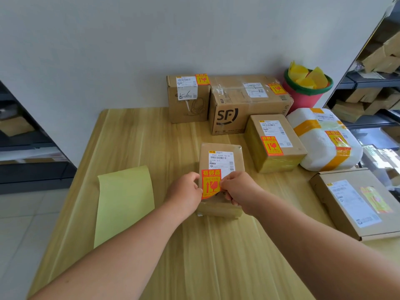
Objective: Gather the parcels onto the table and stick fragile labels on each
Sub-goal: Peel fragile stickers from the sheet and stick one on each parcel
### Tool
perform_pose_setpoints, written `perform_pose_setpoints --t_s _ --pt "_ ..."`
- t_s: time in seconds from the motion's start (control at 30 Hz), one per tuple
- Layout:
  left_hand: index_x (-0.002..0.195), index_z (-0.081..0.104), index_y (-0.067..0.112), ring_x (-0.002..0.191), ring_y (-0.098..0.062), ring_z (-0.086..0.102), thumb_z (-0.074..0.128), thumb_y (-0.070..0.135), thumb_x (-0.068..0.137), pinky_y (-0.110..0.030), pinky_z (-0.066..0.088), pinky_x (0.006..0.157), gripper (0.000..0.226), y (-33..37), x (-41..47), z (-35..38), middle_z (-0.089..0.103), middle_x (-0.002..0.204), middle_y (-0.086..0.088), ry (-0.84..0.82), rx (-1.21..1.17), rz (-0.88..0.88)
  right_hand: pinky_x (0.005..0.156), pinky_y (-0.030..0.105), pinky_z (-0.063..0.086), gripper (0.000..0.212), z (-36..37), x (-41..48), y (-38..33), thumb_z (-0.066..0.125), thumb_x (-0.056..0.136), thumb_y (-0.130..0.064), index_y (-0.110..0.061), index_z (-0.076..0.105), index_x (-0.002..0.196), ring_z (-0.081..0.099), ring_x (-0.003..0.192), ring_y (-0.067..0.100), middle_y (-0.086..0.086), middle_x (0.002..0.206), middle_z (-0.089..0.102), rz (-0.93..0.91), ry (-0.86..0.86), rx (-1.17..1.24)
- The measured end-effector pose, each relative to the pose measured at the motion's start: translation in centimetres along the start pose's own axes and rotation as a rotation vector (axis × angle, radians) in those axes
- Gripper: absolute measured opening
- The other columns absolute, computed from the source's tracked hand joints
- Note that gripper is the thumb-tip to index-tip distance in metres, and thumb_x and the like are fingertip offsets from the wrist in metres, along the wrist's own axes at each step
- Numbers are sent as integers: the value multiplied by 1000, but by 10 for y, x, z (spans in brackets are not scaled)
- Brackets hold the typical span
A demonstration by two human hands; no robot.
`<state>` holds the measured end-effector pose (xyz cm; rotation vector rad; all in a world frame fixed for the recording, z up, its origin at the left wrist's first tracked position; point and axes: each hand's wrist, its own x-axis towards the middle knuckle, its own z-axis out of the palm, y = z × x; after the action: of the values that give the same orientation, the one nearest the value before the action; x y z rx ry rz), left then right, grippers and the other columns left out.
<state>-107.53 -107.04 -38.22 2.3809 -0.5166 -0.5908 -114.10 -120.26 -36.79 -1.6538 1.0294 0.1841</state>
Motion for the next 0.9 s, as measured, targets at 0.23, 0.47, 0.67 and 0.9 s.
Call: perform_pose_setpoints --t_s 0.23,0.47,0.67,0.9 --pt "131 53 21 84 -12 59 57 17 91 -25 42 66 40 -7 3 4 64 95 7 -4 -1 -17 32 14 26 16 7 5 1 45 93 -4 -10 60 88 37 27 5 4 56 50 23 25 -55" --pt "130 55 21 82 -15 60 57 15 90 -25 44 65 41 -9 5 5 64 93 6 -8 -8 -2 31 10 35 6 8 11 3 54 89 -4 -6 56 95 49 53 12 5 73 53 -47 30 -42" --pt "122 60 24 76 -14 59 58 15 88 -25 41 61 35 -8 4 3 61 82 10 -13 -12 28 71 34 59 14 19 26 7 57 86 -10 -4 63 97 69 83 28 13 93 69 -90 140 -335" --pt "115 62 27 69 -12 55 58 17 90 -25 39 56 27 -6 0 3 56 74 12 -21 -13 69 56 28 50 17 20 23 5 70 84 -23 -12 58 90 68 79 22 6 86 69 -91 199 -462"
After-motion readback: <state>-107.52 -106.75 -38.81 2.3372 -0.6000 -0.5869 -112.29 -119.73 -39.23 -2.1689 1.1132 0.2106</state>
